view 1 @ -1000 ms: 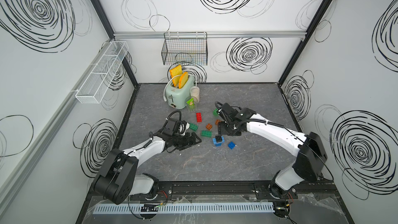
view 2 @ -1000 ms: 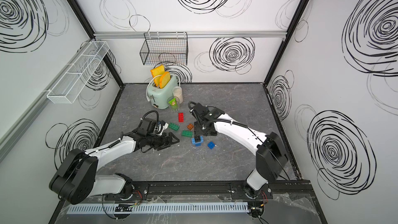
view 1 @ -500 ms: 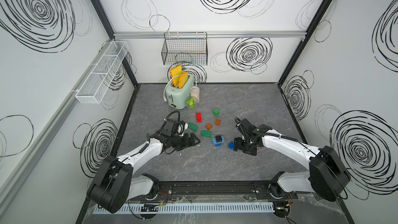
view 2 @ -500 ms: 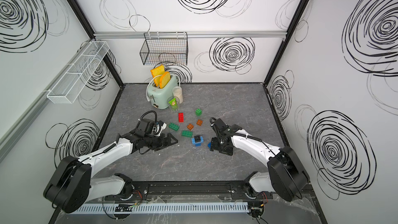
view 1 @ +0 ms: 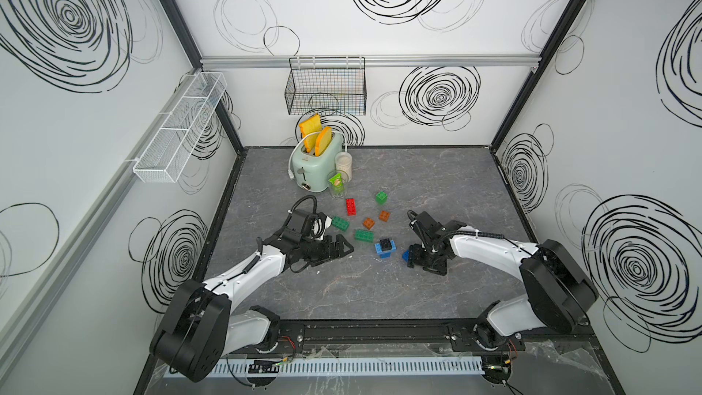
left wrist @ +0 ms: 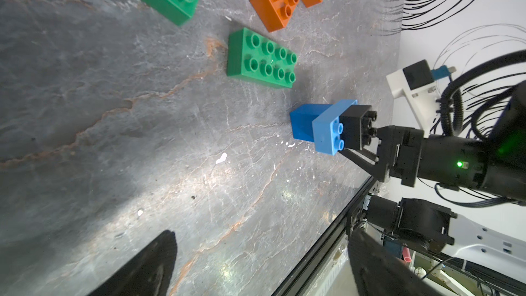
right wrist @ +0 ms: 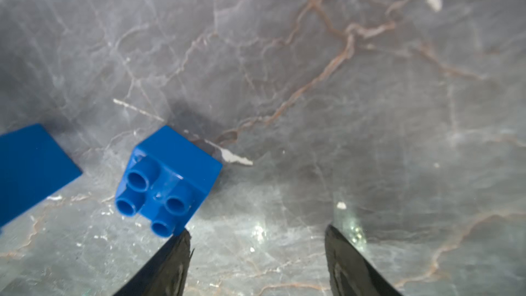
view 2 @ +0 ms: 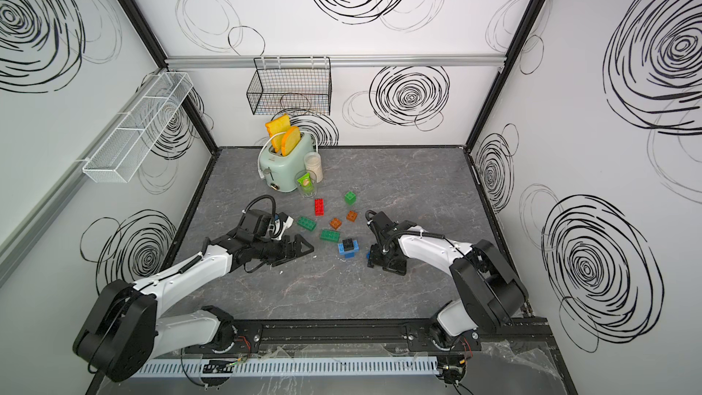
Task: Assemble the letter f with lego
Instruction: Move the lego brick at the center of the board, then pick up the lego brick from the center of the board.
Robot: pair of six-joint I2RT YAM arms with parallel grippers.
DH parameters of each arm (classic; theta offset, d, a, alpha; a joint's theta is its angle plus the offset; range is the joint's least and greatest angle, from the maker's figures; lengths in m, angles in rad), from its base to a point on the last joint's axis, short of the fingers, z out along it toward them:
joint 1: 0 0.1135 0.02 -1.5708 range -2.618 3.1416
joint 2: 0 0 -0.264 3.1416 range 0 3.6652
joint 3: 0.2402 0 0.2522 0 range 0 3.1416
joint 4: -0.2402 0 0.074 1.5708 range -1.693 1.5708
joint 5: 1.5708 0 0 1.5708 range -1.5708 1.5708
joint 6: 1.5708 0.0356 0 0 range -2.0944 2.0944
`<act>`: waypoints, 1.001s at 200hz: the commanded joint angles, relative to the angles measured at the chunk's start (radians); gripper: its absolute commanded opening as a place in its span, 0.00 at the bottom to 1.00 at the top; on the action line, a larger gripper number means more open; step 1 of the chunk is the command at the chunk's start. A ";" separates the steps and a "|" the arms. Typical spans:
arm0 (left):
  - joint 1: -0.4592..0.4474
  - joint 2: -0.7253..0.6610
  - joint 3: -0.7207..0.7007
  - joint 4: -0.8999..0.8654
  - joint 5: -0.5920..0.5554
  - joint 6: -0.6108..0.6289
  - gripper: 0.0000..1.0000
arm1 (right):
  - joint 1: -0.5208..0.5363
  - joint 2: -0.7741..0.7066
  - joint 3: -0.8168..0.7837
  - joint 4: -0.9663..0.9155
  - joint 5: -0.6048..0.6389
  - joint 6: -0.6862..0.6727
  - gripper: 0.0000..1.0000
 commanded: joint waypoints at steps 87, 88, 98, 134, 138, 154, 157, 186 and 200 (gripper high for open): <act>0.009 0.002 -0.007 0.018 0.009 -0.028 0.98 | -0.150 0.090 0.146 -0.030 0.122 -0.153 0.76; 0.009 0.002 -0.007 0.018 0.008 -0.028 0.98 | -0.149 0.090 0.148 -0.033 0.123 -0.153 0.76; 0.010 -0.002 -0.010 0.011 0.003 -0.023 0.98 | -0.142 0.080 0.156 -0.058 0.120 -0.172 0.78; 0.018 -0.020 -0.029 0.013 0.004 -0.024 0.98 | -0.095 0.006 0.146 -0.044 0.068 -0.264 0.81; 0.019 -0.019 -0.030 0.014 0.004 -0.024 0.98 | -0.092 0.001 0.145 -0.038 0.069 -0.272 0.81; 0.022 -0.018 -0.036 0.017 0.005 -0.026 0.98 | -0.090 0.008 0.158 -0.045 0.068 -0.291 0.81; 0.022 -0.017 -0.035 0.017 0.005 -0.026 0.98 | -0.089 0.012 0.159 -0.045 0.068 -0.296 0.81; 0.029 -0.010 -0.041 0.026 0.008 -0.027 0.98 | -0.083 0.033 0.161 0.008 0.040 -0.324 0.81; 0.034 0.001 -0.038 0.028 0.011 -0.026 0.98 | -0.080 0.061 0.173 0.027 0.030 -0.335 0.80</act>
